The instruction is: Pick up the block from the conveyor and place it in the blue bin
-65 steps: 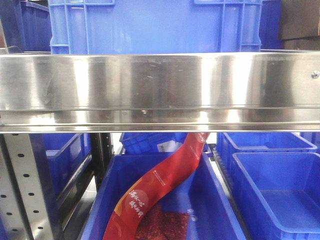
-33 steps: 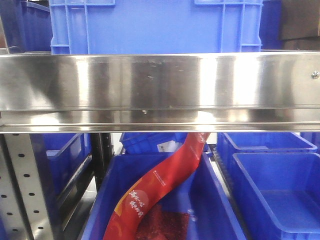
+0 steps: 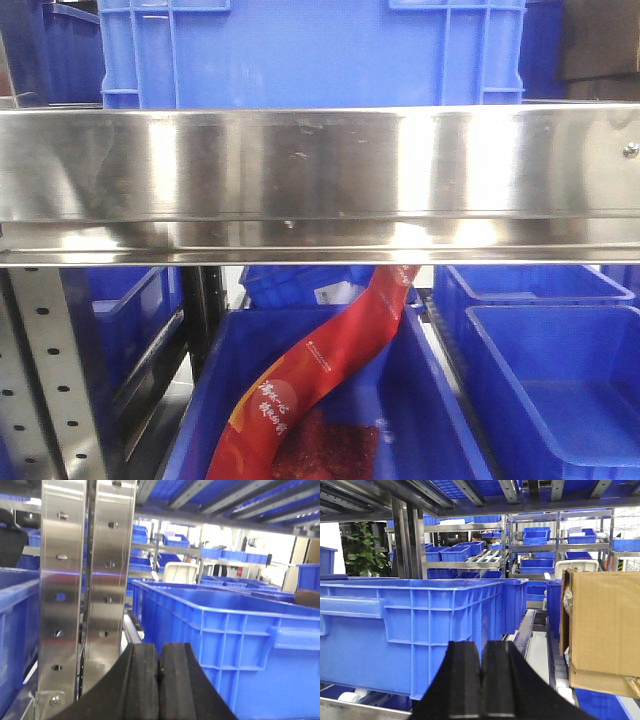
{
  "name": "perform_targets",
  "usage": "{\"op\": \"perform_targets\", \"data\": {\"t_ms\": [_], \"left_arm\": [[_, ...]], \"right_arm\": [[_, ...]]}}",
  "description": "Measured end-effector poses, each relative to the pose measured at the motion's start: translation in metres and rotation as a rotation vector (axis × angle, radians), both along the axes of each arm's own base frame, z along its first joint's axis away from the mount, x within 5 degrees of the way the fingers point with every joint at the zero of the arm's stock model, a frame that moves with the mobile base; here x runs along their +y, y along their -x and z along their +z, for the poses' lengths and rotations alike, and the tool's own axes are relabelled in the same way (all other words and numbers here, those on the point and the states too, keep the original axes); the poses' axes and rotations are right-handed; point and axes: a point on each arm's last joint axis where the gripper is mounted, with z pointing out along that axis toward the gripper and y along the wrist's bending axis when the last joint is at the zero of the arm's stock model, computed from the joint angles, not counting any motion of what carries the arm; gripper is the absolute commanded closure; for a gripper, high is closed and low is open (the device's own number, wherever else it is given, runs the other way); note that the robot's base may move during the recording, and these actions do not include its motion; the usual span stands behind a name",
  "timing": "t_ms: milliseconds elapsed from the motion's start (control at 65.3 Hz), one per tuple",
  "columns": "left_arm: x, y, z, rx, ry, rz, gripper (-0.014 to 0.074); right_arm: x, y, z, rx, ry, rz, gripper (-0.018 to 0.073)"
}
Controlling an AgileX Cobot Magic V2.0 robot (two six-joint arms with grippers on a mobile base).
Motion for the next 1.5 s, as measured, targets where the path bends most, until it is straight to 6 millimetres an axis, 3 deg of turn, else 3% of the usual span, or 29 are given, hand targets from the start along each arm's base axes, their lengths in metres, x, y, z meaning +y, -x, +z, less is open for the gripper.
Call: {"op": "perform_targets", "data": {"t_ms": [306,413,567,796,1501], "left_arm": [[0.000,0.001,0.000,-0.004,0.003,0.000,0.0707],[0.000,0.001,0.000,-0.004,0.003,0.000,0.0707],[0.000,0.001,0.000,-0.004,0.003,0.000,0.0707],[0.000,0.001,0.001,-0.008,0.003,0.000,0.0707],[0.000,0.002,0.001,-0.009,0.004,0.000,0.0707]], "right_arm": [[-0.001,0.000,-0.001,-0.005,0.014,-0.017,0.0721],[-0.004,0.001,-0.012,-0.014,0.083,-0.081,0.0721],[-0.011,0.007,-0.036,-0.016,0.065,-0.181,0.0721],[-0.013,-0.001,-0.089,0.113,0.038,-0.228,0.0721],[-0.014,-0.001,-0.087,0.065,-0.001,-0.233,0.0721]]}}
